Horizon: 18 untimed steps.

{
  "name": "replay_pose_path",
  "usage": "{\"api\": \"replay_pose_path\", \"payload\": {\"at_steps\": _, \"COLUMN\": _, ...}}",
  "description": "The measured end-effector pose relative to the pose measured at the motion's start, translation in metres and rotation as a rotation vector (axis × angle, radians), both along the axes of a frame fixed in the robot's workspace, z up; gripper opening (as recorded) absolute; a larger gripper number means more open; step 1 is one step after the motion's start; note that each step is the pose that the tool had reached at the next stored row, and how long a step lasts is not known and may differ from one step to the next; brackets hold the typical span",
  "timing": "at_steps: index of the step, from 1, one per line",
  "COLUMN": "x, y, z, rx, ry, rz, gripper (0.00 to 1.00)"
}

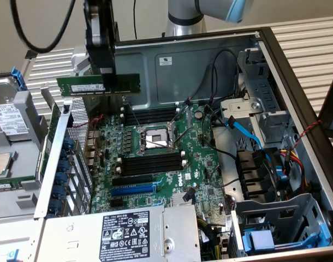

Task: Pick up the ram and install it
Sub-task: 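Pick up the ram and move it above insertion slot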

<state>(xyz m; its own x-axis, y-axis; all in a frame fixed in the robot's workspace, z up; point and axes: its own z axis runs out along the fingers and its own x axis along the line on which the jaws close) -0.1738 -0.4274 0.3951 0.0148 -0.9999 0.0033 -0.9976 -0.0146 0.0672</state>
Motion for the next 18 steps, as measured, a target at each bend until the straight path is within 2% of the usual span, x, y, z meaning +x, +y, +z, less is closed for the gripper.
{"api": "replay_pose_path", "payload": {"at_steps": 10, "x": 0.046, "y": 0.0132, "z": -0.0103, "rx": 0.0001, "ry": 0.0, "rz": 0.0, "gripper": 0.14}}
{"api": "replay_pose_path", "payload": {"at_steps": 15, "x": 0.066, "y": 0.0148, "z": -0.0117, "rx": 0.0, "ry": 0.0, "rz": 0.0, "gripper": 0.14}}
{"api": "replay_pose_path", "payload": {"at_steps": 18, "x": 0.069, "y": 0.0148, "z": -0.0117, "rx": 0.0001, "ry": 0.0003, "rz": 0.0, "gripper": 0.14}}
